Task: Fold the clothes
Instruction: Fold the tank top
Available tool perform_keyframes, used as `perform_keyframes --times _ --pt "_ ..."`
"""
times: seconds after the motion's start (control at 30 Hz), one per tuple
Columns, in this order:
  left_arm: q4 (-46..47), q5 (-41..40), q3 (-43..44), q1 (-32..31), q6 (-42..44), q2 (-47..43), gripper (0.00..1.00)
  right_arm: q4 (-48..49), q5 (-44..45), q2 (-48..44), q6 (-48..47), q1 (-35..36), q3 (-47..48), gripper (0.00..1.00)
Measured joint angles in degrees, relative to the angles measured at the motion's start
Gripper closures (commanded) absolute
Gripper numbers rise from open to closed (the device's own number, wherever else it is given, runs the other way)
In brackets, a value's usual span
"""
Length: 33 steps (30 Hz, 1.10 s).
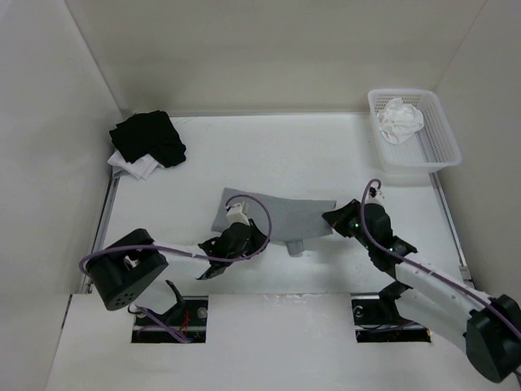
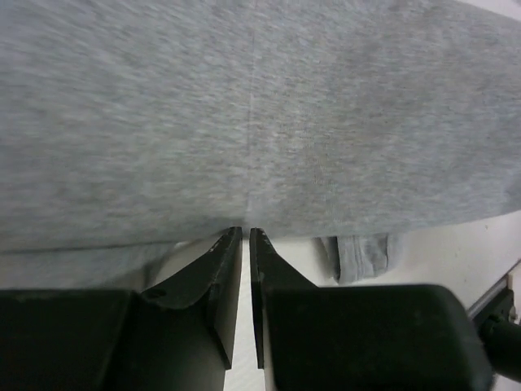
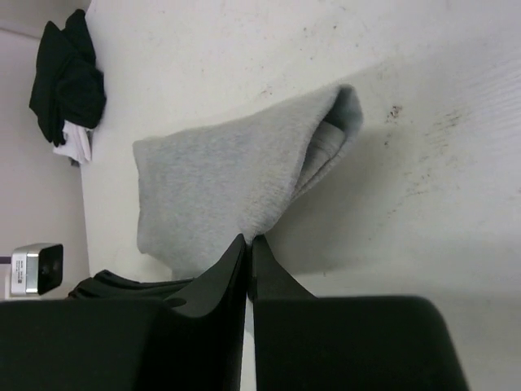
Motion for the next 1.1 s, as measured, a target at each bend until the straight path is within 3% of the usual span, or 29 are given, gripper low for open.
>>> perform_keyframes --times 0.17,0.3,0.63,0.93,1.07,1.1 --pt "-1.1 -2.2 -1.9 -1.7 -0.3 -11.1 0.92 -13.2 2.7 -5.9 -3.0 1.6 5.9 0.99" --pt "-3.4 -3.3 -3.7 -0.6 -0.6 -25.6 0.9 -20.1 5.4 -2.1 -4.8 7.6 14.1 0.98" --pt "-17.2 -2.1 -8.7 9.7 -1.1 -47.8 0.89 -26.1 7.6 28.5 -7.0 17.6 41.6 1.0" --pt "-25.1 4.0 -9.9 19.2 -1.2 -55.0 0.89 -31.3 7.3 55.3 -7.9 20.5 68.5 0.99" --pt "-26.7 6.8 -10.0 23.4 -1.2 -56.6 0.88 -31.7 6.2 64.0 -7.3 22.3 74.4 0.96" --pt "-26.9 7.3 -10.1 24.4 -1.2 -56.8 0.87 -31.7 5.9 65.6 -6.9 22.7 74.8 0.92"
